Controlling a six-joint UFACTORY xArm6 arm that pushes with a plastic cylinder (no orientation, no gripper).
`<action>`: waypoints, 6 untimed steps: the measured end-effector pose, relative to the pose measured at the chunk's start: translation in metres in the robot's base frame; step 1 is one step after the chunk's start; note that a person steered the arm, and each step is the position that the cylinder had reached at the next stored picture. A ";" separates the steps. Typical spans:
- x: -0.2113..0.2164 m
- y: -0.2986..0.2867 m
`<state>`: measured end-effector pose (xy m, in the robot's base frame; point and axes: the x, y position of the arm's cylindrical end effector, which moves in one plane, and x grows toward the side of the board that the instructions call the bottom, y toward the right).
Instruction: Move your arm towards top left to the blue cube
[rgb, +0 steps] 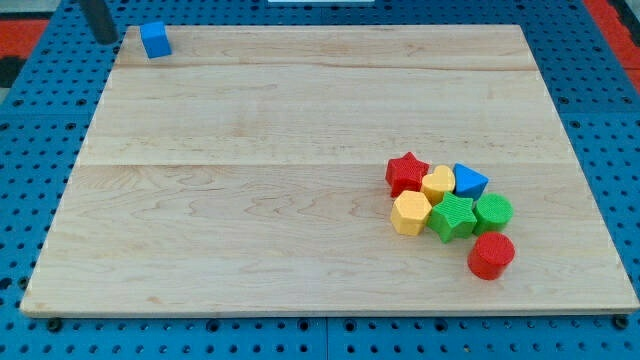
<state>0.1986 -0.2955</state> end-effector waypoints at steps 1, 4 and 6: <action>0.013 0.046; 0.087 0.065; 0.152 0.236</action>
